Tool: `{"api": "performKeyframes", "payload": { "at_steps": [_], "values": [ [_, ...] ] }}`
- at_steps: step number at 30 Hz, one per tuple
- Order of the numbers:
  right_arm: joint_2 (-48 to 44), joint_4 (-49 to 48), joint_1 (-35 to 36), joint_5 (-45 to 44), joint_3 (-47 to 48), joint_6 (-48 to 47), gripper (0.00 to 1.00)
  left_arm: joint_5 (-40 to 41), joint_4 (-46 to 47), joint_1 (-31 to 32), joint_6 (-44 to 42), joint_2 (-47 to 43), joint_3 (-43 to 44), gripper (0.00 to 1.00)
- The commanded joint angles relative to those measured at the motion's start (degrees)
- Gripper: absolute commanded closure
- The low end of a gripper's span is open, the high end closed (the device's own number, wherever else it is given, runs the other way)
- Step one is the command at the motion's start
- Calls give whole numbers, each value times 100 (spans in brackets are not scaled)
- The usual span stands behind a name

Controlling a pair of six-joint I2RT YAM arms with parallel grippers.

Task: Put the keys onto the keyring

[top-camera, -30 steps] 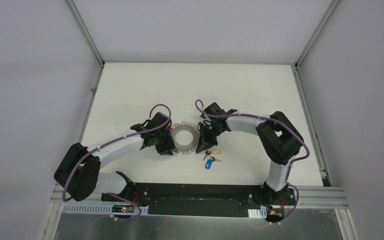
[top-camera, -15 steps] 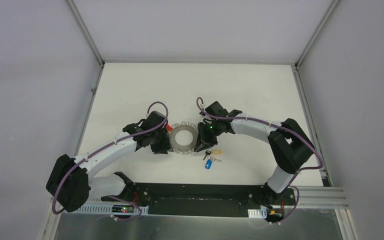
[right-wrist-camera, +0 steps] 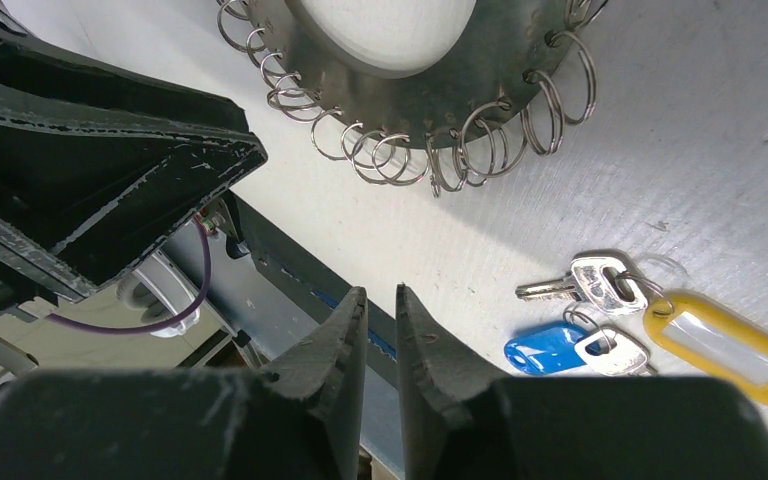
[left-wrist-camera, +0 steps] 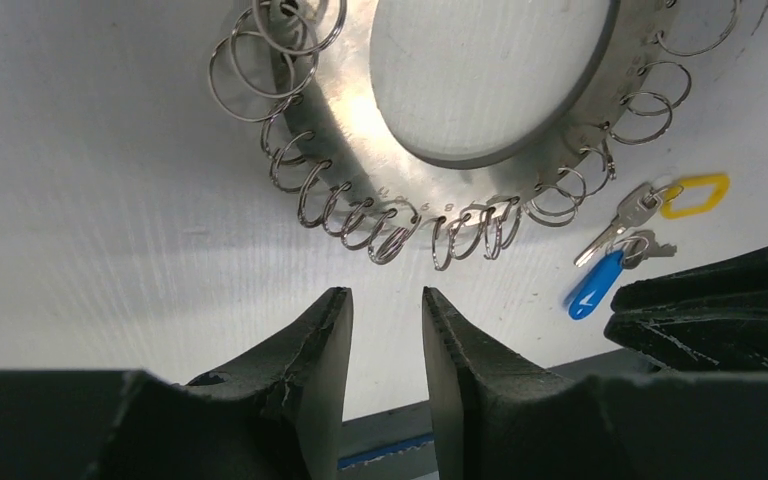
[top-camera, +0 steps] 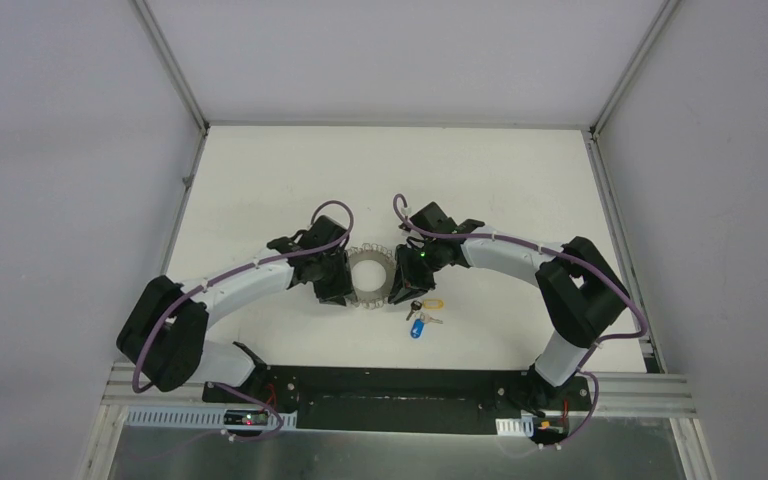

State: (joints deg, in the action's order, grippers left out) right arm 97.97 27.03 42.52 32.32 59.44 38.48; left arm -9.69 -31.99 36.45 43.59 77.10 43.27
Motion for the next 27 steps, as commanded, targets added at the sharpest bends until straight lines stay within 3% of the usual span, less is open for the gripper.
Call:
{"api": "performKeyframes", "payload": {
  "at_steps": [1,17,27],
  "values": [
    [-199,-83,-33,-21,26,-51,81,-153,408,53,-107,131,306,67],
    [-165,-83,-74,-24,-3,-42,80,-318,622,147,-246,837,558,68],
    [-133,-82,-80,-17,24,-51,80,-333,622,228,-272,583,646,68]
  ]
}}
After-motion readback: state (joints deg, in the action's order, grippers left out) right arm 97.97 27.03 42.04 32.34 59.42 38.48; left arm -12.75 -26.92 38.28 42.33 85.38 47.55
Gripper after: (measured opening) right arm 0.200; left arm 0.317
